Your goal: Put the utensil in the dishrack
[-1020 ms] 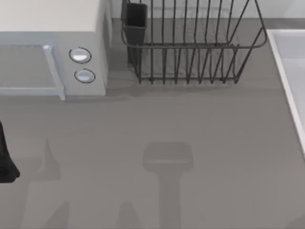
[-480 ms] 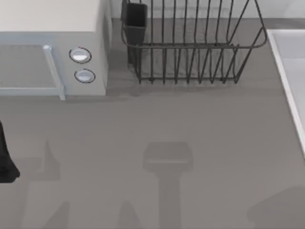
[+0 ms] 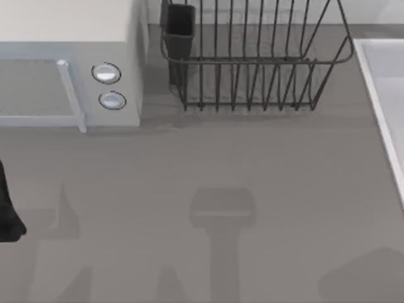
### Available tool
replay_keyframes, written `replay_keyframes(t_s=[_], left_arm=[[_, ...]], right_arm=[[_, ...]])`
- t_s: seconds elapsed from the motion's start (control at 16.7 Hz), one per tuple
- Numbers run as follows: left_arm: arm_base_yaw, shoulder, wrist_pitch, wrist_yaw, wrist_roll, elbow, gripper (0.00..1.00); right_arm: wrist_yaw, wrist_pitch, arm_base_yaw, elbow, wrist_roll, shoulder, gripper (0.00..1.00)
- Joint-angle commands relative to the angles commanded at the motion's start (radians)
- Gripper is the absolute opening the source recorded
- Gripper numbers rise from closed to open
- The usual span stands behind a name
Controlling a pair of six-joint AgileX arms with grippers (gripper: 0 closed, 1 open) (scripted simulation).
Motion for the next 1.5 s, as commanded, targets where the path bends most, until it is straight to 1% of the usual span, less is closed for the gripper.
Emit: replay_keyframes(t_s=[0.18,0.36,0.6,0.9,1.08,1.32,1.5], left_arm=[[0.0,0.0,0.0,0.0,0.0,0.0,1.0],[0.0,0.0,0.0,0.0,0.0,0.0,1.0],[0.0,0.0,0.0,0.0,0.0,0.0,1.0],[0.0,0.0,0.0,0.0,0.0,0.0,1.0],[0.0,0.0,0.0,0.0,0.0,0.0,1.0],[0.0,0.0,0.0,0.0,0.0,0.0,1.0],[0.0,0.0,0.0,0.0,0.0,0.0,1.0]], right_arm=[[0.065,0.083,0.095,0.015,0.077,-0.001,0.0],[0.179,0.228,0.284,0.035,0.207,0.004,0.0],[0.374,0.477,0.648,0.048,0.427,0.02,0.0],[0.64,0.852,1.131,0.037,0.722,0.023,0.0],[0.796,1.084,1.357,0.025,0.878,0.005,0.0],[0.971,1.344,1.557,0.008,1.025,-0.026,0.0],[1.052,1.461,1.644,-0.002,1.081,-0.041,0.0]])
